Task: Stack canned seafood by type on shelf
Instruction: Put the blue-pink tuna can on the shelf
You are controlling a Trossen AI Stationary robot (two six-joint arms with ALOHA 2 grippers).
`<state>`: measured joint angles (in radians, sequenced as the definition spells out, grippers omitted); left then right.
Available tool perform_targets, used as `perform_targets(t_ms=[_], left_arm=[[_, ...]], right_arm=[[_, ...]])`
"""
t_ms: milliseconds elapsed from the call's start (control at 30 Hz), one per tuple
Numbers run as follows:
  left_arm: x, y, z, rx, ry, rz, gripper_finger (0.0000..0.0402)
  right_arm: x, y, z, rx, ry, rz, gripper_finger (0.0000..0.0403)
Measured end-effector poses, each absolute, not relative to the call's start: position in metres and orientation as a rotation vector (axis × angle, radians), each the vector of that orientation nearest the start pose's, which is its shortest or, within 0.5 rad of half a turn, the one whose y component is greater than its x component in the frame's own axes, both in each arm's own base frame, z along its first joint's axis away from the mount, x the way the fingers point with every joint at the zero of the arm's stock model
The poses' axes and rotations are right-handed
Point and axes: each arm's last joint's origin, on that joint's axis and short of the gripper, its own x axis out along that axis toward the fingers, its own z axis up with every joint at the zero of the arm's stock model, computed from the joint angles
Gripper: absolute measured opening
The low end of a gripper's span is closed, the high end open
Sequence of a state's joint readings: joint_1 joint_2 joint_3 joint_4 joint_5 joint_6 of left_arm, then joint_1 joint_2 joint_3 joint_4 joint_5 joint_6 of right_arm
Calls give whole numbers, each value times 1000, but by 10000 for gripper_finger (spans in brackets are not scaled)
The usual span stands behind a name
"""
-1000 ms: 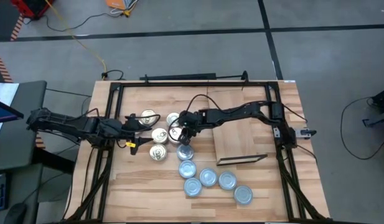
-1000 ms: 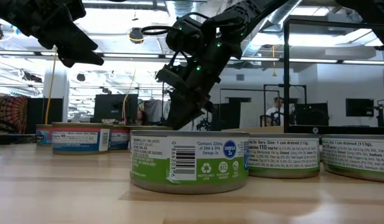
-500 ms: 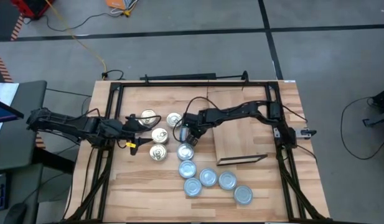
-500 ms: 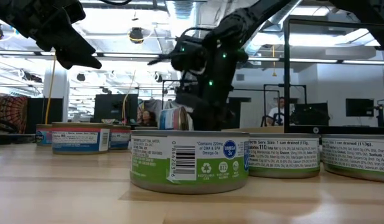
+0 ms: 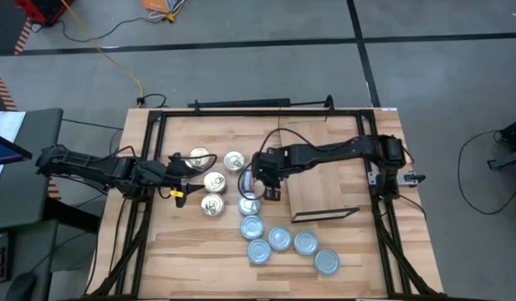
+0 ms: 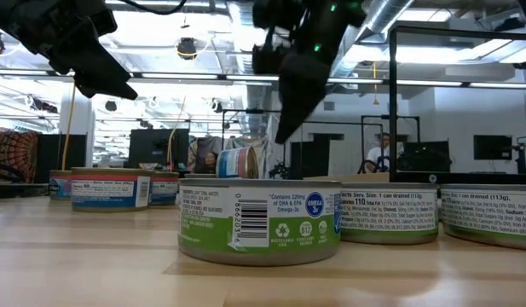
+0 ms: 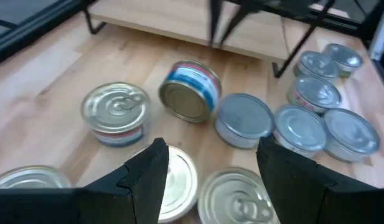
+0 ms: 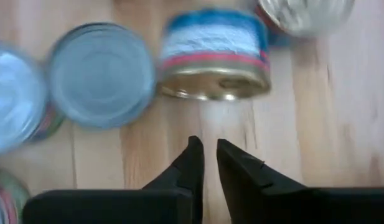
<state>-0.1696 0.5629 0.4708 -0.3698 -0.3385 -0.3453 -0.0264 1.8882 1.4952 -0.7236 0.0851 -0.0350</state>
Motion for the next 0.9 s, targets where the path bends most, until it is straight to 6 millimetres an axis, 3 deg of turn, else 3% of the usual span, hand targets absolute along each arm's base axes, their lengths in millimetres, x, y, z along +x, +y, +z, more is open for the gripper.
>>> perform_targets(t_ms=[133, 333, 433, 700, 900], left_arm=[[130, -12, 238, -203, 427, 254, 236], [128, -11, 234, -188, 464, 277, 261], [128, -11, 233, -186, 480, 278, 278], [127, -11, 232, -184, 494, 277, 300], [126, -11, 230, -182, 513, 280, 300]], right_arm=[[398, 4, 236, -203, 1046, 24, 159], [408, 23, 244, -359, 906, 121, 324], [417, 23, 249, -406, 932, 147, 383], [454, 23, 252, -565, 1098, 249, 388], [471, 22, 240, -668, 1235, 328, 398]])
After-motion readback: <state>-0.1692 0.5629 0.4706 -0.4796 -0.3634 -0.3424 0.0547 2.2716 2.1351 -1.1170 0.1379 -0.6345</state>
